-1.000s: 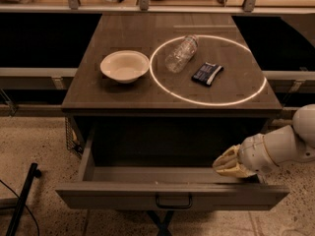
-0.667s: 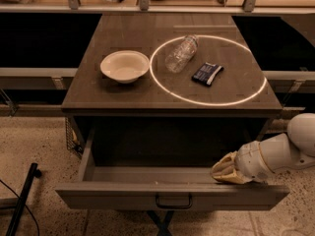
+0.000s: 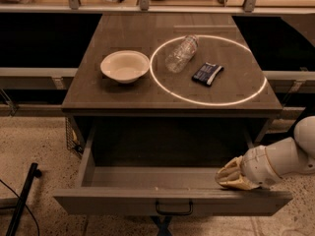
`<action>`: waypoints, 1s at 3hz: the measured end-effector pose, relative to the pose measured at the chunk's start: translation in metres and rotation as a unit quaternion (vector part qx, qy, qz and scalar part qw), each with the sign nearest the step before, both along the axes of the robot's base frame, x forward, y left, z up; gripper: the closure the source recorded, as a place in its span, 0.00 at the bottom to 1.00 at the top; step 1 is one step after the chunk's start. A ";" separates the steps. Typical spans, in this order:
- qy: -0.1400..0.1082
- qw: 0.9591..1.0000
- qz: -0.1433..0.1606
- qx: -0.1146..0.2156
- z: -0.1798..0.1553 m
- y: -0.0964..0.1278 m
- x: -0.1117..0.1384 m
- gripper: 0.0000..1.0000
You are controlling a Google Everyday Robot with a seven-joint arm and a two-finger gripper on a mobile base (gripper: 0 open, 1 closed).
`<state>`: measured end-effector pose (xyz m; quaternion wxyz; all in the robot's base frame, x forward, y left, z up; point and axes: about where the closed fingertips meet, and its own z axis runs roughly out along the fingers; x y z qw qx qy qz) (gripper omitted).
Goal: Open top drawer
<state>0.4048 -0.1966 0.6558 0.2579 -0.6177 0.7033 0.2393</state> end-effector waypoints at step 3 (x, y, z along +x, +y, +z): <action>-0.018 0.999 0.030 0.003 0.011 0.027 0.009 1.00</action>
Offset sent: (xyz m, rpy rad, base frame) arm -0.0117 -0.0024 0.0087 -0.0336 -0.0149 0.0397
